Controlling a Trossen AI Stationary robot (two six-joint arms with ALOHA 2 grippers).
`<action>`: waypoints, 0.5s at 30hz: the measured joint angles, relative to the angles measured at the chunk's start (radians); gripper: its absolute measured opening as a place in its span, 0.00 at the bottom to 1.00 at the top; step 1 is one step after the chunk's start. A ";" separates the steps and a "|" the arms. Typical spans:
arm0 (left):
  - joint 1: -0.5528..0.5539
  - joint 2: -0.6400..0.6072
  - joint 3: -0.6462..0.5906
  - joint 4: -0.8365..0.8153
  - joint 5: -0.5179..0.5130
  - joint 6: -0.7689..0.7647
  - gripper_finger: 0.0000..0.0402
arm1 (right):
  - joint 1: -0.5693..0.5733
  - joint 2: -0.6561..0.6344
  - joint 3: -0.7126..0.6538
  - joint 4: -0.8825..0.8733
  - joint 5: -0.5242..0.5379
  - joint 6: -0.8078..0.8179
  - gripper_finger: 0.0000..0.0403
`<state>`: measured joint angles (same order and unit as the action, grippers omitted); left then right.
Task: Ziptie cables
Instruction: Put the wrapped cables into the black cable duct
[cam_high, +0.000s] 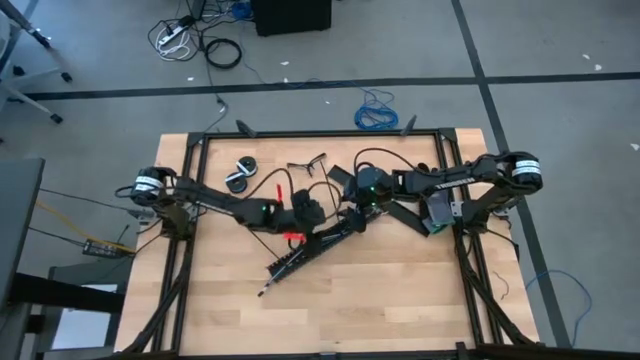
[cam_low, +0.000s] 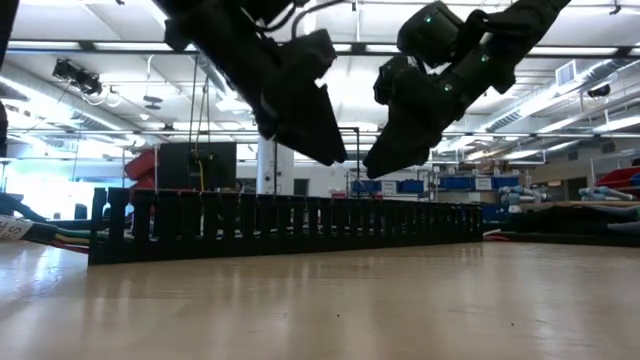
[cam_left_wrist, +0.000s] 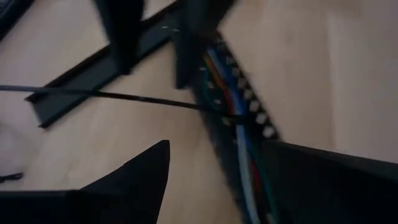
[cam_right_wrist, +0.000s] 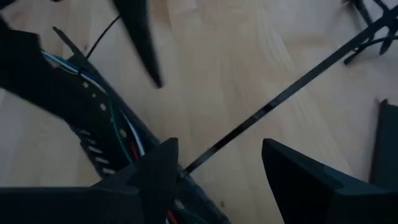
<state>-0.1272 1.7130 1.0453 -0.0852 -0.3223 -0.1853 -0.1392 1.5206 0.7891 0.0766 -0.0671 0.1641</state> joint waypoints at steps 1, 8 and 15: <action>0.011 0.000 -0.007 0.008 0.004 0.000 0.62 | -0.006 0.005 0.000 0.003 -0.010 0.002 0.57; 0.036 0.036 -0.024 0.075 0.104 -0.001 0.62 | -0.013 0.063 0.000 0.060 -0.039 0.012 0.56; 0.051 0.127 -0.024 0.185 0.173 -0.001 0.62 | -0.014 0.066 0.000 0.065 -0.042 0.016 0.55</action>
<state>-0.0765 1.8401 1.0209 0.0997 -0.1490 -0.1867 -0.1528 1.5871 0.7895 0.1416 -0.1086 0.1806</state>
